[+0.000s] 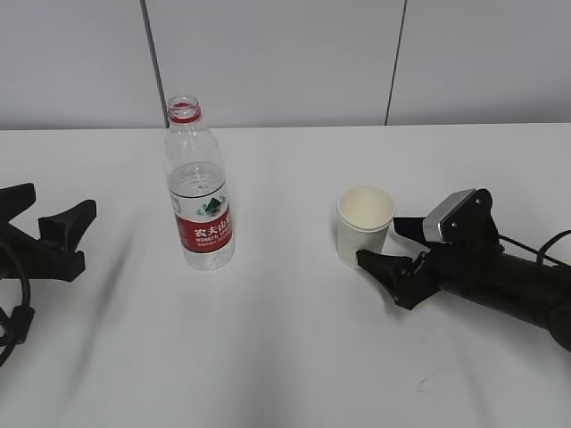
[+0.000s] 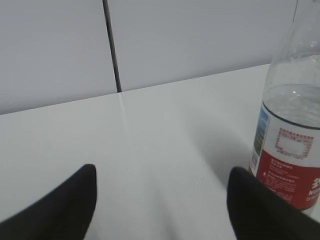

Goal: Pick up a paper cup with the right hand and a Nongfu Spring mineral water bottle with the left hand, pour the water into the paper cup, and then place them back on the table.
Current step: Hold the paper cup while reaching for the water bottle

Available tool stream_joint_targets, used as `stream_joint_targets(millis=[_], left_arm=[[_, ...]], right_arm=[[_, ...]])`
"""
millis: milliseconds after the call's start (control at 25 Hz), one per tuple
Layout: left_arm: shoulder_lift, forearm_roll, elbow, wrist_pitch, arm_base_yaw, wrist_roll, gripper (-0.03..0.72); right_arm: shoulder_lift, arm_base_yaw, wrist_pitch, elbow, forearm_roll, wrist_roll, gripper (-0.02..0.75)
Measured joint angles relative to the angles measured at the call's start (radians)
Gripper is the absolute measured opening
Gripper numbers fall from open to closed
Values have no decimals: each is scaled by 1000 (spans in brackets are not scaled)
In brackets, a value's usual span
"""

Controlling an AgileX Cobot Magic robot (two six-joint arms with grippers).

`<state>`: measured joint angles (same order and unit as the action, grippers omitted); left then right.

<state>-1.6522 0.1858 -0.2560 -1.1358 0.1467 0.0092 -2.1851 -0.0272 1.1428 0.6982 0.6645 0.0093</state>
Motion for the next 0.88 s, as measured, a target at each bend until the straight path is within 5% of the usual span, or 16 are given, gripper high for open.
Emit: stream_joint_targets(millis=[880], left_arm=[[-65, 0, -1, -1, 0, 0, 499]], right_arm=[[-86, -47, 0, 133, 62, 0, 597]])
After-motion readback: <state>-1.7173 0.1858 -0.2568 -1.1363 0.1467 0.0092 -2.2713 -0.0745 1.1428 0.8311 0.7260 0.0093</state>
